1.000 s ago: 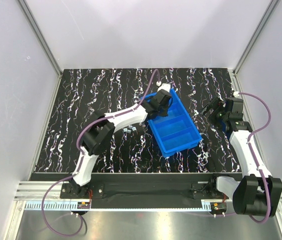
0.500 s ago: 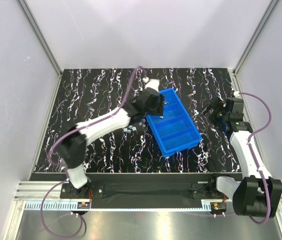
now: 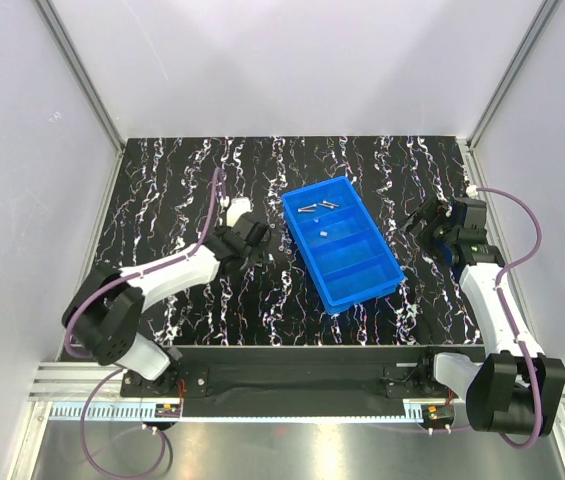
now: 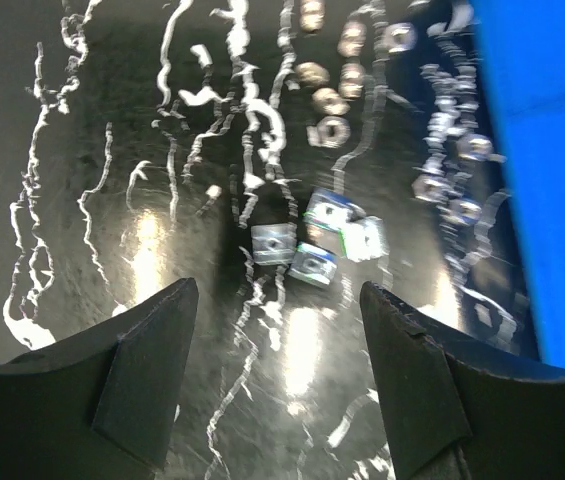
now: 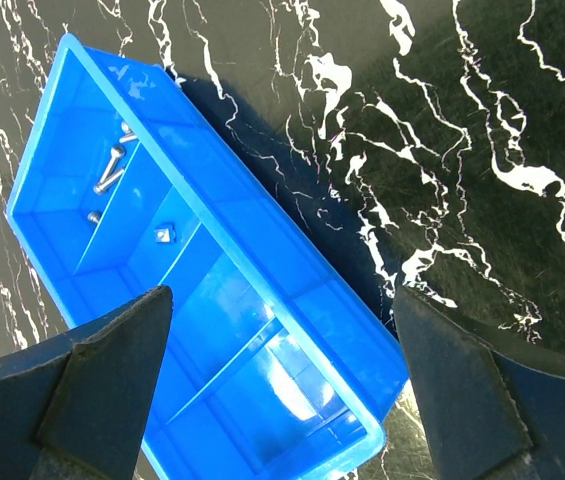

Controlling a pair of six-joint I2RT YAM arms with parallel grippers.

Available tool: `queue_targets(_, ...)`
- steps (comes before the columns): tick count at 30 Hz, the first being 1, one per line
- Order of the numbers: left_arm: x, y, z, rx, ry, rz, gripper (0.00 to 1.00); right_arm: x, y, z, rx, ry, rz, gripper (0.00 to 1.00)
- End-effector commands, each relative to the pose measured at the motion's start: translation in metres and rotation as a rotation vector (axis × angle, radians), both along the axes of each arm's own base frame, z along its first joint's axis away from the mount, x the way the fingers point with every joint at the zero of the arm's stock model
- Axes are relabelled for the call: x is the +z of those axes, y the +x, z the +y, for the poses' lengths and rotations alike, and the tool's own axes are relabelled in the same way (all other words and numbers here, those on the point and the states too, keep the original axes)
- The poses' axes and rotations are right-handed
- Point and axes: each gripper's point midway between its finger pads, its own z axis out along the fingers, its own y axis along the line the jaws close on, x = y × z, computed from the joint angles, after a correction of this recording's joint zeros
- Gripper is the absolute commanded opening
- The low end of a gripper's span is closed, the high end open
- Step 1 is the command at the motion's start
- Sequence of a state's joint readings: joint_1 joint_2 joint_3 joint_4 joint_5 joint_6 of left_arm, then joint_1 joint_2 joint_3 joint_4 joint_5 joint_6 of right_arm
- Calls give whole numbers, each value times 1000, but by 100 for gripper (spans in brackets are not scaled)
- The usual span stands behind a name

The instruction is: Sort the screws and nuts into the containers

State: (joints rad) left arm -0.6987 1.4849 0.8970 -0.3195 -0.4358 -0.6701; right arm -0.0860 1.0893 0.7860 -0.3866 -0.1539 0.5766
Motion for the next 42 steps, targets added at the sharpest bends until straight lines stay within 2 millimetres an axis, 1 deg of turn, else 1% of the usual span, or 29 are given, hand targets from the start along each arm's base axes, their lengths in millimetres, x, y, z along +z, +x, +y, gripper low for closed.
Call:
queue_targets(1, 14, 26, 3, 80, 11, -84, 71, 11, 6, 5, 33, 6, -54, 100)
queue_targets(2, 18, 32, 2, 86, 19, -95, 70, 11, 6, 5, 33, 4, -53, 100)
queue_targets(3, 12, 34, 3, 86, 46, -83, 70, 11, 6, 5, 34, 3, -51, 100)
queue_targets(5, 8, 39, 5, 98, 60, -76, 69, 10, 6, 4, 28, -2, -51, 100)
queue_targets(6, 0, 40, 4, 100, 66, -60, 68, 9, 6, 4, 29, -4, -48, 100)
queue_targets(9, -12, 41, 4, 116, 67, -36, 65, 8, 6, 3, 26, -6, -42, 100)
queue_targets(12, -24, 40, 2, 114, 70, -11, 63, 8, 7, 2, 24, -8, -42, 100)
queue_targets(18, -38, 36, 1, 114, 76, 25, 60, 5, 9, 1, 23, -11, -30, 100)
queue_targets(22, -46, 31, 5, 121, 84, 43, 59, 4, 10, 2, 24, -12, -26, 100)
queue_targets(23, -49, 30, 6, 124, 89, 46, 56, 4, 9, 1, 20, -12, -25, 100)
queue_targets(27, -57, 26, 8, 127, 99, 67, 52, 3, 10, 1, 21, -10, -18, 100)
queue_targets(29, -63, 23, 10, 125, 103, 81, 51, 4, 10, 1, 20, -12, -21, 100)
queue_targets(33, -69, 18, 11, 129, 102, 97, 43, 5, 9, 0, 16, -13, -23, 100)
queue_targets(35, -71, 18, 11, 129, 97, 96, 36, 5, 9, 0, 16, -13, -24, 100)
queue_targets(36, -74, 15, 11, 124, 95, 103, 32, 4, 9, 0, 14, -14, -23, 100)
queue_targets(37, -75, 15, 12, 122, 97, 103, 25, 4, 9, 0, 16, -14, -23, 100)
queue_targets(38, -76, 15, 12, 122, 97, 103, 22, 5, 9, 0, 15, -12, -24, 100)
queue_targets(39, -75, 16, 11, 117, 98, 100, 20, 4, 8, 0, 16, -13, -21, 100)
queue_targets(40, -73, 17, 11, 116, 99, 95, 17, 5, 8, 0, 13, -13, -22, 100)
queue_targets(42, -61, 21, 8, 108, 84, 69, 15, 6, 8, -1, 12, -16, -22, 100)
